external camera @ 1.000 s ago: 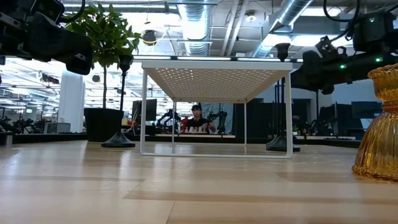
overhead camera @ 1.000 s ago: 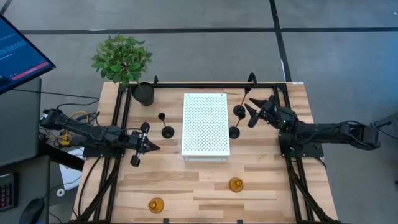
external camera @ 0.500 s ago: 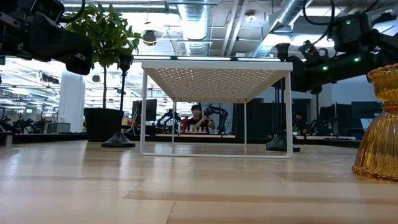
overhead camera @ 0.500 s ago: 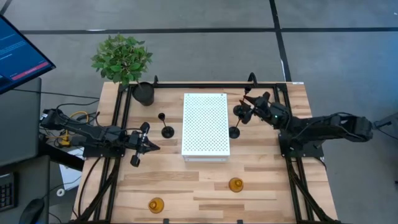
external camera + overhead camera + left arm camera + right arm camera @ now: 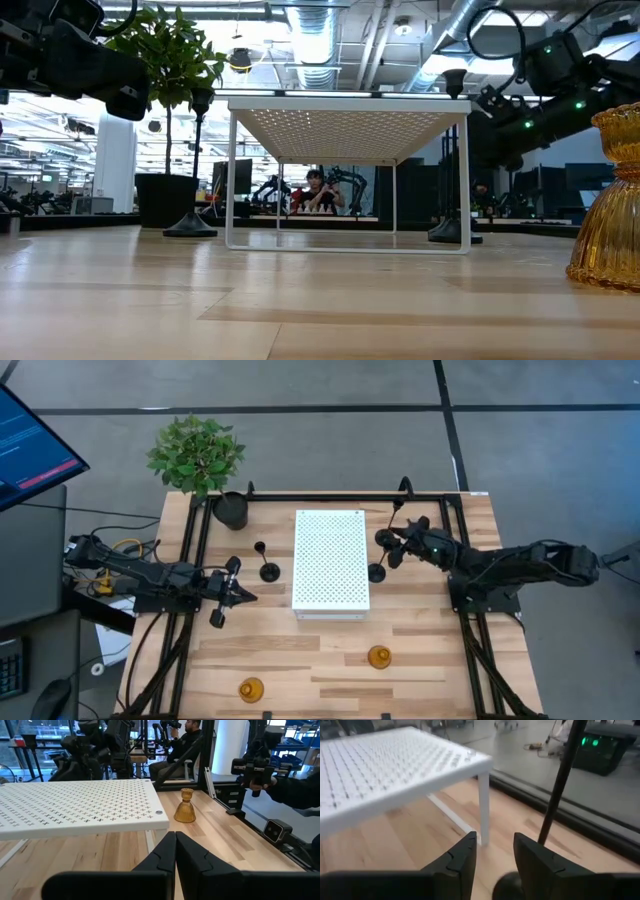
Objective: Pick & Place candle stick holders
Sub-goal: Put the top black candle holder on the shelf
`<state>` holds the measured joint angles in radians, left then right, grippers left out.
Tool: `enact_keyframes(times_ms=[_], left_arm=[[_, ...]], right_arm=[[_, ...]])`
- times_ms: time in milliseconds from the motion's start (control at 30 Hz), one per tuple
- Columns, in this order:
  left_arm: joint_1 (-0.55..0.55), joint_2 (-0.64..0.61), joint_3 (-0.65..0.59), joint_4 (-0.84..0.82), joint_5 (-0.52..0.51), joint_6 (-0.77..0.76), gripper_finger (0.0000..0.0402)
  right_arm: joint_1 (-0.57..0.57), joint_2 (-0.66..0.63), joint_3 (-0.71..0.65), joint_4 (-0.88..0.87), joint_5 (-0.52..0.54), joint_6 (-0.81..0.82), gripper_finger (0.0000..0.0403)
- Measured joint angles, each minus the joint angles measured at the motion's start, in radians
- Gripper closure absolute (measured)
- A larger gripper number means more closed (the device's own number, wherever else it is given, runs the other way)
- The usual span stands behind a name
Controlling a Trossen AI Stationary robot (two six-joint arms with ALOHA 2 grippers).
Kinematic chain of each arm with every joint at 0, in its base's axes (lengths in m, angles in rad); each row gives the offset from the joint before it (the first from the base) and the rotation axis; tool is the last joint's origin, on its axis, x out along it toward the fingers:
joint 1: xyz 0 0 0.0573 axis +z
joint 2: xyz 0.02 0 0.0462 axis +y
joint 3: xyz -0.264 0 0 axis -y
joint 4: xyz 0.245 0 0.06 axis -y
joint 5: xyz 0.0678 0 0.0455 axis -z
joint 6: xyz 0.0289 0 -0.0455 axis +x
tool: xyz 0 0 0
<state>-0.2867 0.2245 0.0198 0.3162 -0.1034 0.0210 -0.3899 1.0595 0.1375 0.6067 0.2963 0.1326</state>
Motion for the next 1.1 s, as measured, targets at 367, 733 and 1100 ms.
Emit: enact_keyframes(times_ms=[367,733,1100], left_arm=[[0.0,0.0,0.0,0.0,0.0,0.0,0.0392],[0.0,0.0,0.0,0.0,0.0,0.0,0.0392],[0.0,0.0,0.0,0.0,0.0,0.0,0.0392]], right_arm=[[0.001,0.0,0.0,-0.018,0.136,-0.022,0.0295],[-0.033,0.0,0.0,0.152,0.18,-0.106,0.0295],[-0.085,0.0,0.0,0.218,0.12,-0.106,0.03]])
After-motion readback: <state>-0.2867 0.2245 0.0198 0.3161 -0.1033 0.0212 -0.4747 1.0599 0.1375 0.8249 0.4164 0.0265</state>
